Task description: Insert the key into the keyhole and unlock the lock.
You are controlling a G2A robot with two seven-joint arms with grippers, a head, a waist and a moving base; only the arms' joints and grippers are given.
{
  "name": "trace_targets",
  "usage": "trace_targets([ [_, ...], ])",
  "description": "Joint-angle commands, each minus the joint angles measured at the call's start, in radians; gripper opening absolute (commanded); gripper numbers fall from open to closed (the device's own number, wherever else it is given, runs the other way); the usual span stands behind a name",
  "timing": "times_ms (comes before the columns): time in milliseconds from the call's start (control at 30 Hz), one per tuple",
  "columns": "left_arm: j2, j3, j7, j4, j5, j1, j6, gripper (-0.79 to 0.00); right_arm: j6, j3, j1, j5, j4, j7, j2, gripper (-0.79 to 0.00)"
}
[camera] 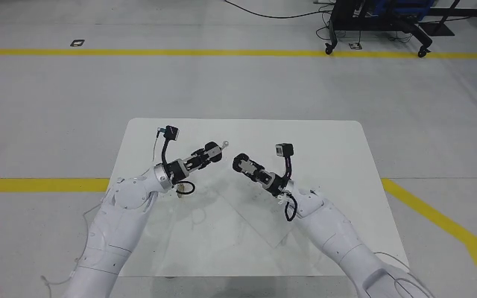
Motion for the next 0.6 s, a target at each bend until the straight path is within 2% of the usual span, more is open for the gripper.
trace_targets([
  [0, 0.0, 0.0, -0.001, 0.0, 0.002, 0.0, 0.0, -0.785, 0.0, 0.0, 0.0, 0.0, 0.0, 0.0, 0.0, 0.0],
  [233, 0.004, -0.002, 0.012, -0.026, 0.047, 0.012, 0.026, -0.785, 0.0, 0.0, 0.0, 0.0, 0.0, 0.0, 0.0, 0.0],
  [300, 0.008, -0.002, -0.013, -0.036, 0.06, 0.016, 0.05, -0.785, 0.036, -0.001, -0.002, -0.03, -0.022, 0.032, 0.005, 0.0],
  [533, 0.03, -0.019, -0.309, -0.035, -0.056, -0.006, 0.071, -0.785, 0.132, 0.07, -0.027, 0.021, -0.113, 0.283, 0.06, 0.0],
  [567, 0.033, -0.022, -0.339, -0.03, -0.066, -0.012, 0.067, -0.785, 0.149, 0.085, -0.033, 0.035, -0.13, 0.319, 0.069, -0.031],
])
